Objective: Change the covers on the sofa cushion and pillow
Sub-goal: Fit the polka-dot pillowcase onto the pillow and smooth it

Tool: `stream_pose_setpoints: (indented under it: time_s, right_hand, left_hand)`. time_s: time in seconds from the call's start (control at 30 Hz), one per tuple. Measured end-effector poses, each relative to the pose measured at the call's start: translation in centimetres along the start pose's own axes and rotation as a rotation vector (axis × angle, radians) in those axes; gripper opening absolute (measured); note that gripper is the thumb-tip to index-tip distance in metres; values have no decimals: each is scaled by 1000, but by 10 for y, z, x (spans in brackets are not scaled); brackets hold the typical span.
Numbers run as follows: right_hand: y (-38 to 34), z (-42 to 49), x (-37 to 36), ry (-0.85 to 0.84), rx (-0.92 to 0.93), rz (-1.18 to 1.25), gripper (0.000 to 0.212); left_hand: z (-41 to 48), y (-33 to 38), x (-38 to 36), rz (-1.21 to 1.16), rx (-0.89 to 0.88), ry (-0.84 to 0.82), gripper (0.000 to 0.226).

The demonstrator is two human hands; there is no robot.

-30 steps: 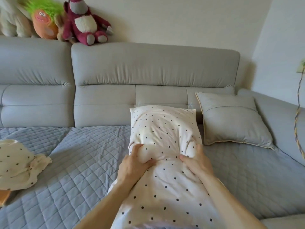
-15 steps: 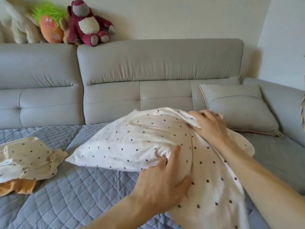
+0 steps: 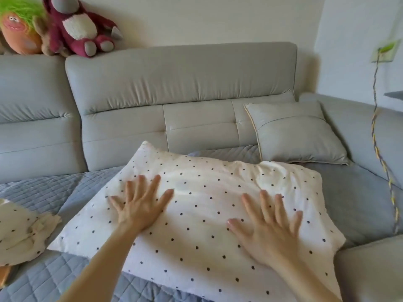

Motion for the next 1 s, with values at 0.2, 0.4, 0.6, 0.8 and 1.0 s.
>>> stream_pose_setpoints:
  time_s: [0.2, 0.4, 0.6, 0.8, 1.0]
  right_hand:
    - [46, -27, -13, -12, -501, 486, 132]
    - [51, -28, -1, 158, -543, 500, 132]
    - [54, 7, 67, 355, -334, 411, 76]
    - [41, 54, 118, 290, -232, 150, 53]
    - [-72, 97, 65, 16, 169, 18, 54]
  left_hand:
    - [43, -58, 16, -21, 233, -48, 95]
    - [34, -83, 23, -212, 352, 4, 117]
    - [16, -103, 61, -505, 321, 134, 81]
    - [-4, -154, 64, -318, 423, 52, 81]
    - [-25, -35, 60, -77, 25, 170, 60]
Point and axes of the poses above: each hand's wrist, its own z-axis towards the middle knuckle, its own x-axis out of the back of the hand, y = z × x, the point moved 9 cm from there along z, towards the middle knuckle, and after that the axes turned 13 degrees about x, right-handed, at the moved point
